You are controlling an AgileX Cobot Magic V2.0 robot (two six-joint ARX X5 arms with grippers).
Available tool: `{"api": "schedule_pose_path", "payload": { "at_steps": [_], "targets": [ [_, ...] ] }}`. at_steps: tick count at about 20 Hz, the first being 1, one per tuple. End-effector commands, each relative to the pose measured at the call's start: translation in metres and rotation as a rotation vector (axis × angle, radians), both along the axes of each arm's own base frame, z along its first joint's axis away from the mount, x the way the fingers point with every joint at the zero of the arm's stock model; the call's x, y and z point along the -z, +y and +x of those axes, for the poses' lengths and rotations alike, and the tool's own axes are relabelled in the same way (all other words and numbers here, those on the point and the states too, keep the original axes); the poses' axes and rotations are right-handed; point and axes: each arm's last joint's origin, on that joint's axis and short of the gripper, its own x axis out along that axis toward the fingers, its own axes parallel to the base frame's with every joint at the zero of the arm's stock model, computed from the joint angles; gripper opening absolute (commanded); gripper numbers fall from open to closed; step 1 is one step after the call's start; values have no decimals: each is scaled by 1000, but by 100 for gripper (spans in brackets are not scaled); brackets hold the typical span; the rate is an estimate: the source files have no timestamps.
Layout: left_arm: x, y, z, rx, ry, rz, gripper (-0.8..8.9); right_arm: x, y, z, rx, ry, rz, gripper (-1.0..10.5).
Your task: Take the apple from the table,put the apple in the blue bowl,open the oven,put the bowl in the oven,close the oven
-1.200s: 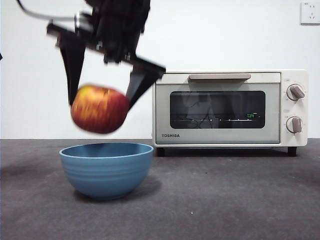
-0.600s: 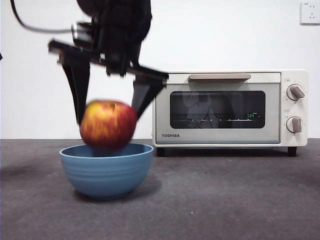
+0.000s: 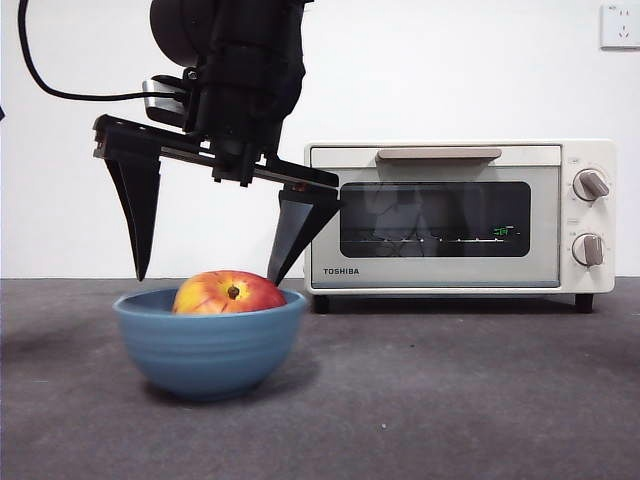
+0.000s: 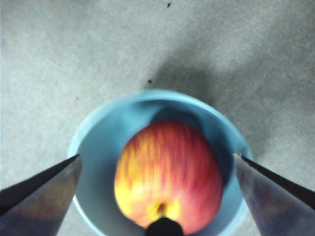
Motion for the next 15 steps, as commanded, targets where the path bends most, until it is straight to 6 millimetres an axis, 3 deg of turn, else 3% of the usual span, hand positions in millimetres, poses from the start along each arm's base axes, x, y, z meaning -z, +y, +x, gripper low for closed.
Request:
{"api": "schedule_pose_path", "payload": {
  "at_steps": [1, 5, 6, 7, 9, 12, 15],
  "targets": [
    [0, 0, 1, 10, -9, 7, -5, -10, -4, -5, 3, -6, -18, 598],
    [0, -2, 8, 41, -20, -23, -5, -69, -32, -25, -7, -80, -2, 593],
    [0, -3, 13, 69, -23, -51, -5, -83, -42, -31, 4, -125, -36, 548],
    [-1, -5, 20, 98, -23, -79, -5, -95, -51, -36, 20, -178, -76, 413],
    [-3, -11, 38, 150, -22, -109, -5, -115, -69, -45, 52, -261, -135, 7],
    [-9, -29, 70, 212, -8, -110, -5, -136, -93, -59, 99, -317, -109, -2],
    [-24, -54, 103, 321, -10, -151, -5, -137, -129, -70, 197, -339, -139, -3]
  ]
}}
